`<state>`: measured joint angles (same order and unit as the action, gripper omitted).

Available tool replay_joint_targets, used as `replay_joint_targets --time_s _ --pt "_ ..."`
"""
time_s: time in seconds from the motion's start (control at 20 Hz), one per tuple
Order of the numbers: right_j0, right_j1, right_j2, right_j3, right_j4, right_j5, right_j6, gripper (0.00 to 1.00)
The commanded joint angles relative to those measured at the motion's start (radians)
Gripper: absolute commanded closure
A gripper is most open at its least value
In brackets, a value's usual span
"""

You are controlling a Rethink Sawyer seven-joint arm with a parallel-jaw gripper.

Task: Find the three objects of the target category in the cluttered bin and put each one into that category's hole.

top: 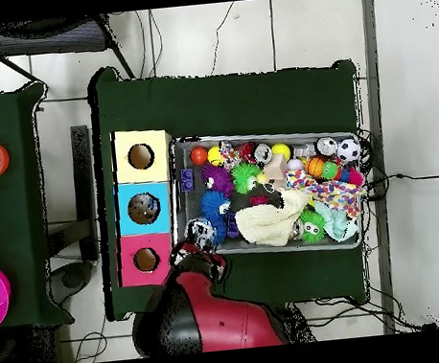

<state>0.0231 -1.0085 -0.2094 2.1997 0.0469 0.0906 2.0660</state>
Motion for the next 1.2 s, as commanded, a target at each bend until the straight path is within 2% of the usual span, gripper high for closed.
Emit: replay_joint_targets --time_s 0.05,0.2,0.5,0.8,1.2 --pt "0.029 0.066 -0.028 -0.096 0.081 0.126 0.196 1.00" --pt "0.055 0.075 -0.050 -0.132 0.093 0.160 0.190 1.00" --pt "0.095 0.096 -0.062 -0.150 0.118 0.173 0.196 1.00" --pt "0.154 0.072 -0.080 -0.159 0.129 0.271 0.207 1.00" --pt "0.191 0.059 -0.082 -0.171 0.163 0.321 0.223 1.00"
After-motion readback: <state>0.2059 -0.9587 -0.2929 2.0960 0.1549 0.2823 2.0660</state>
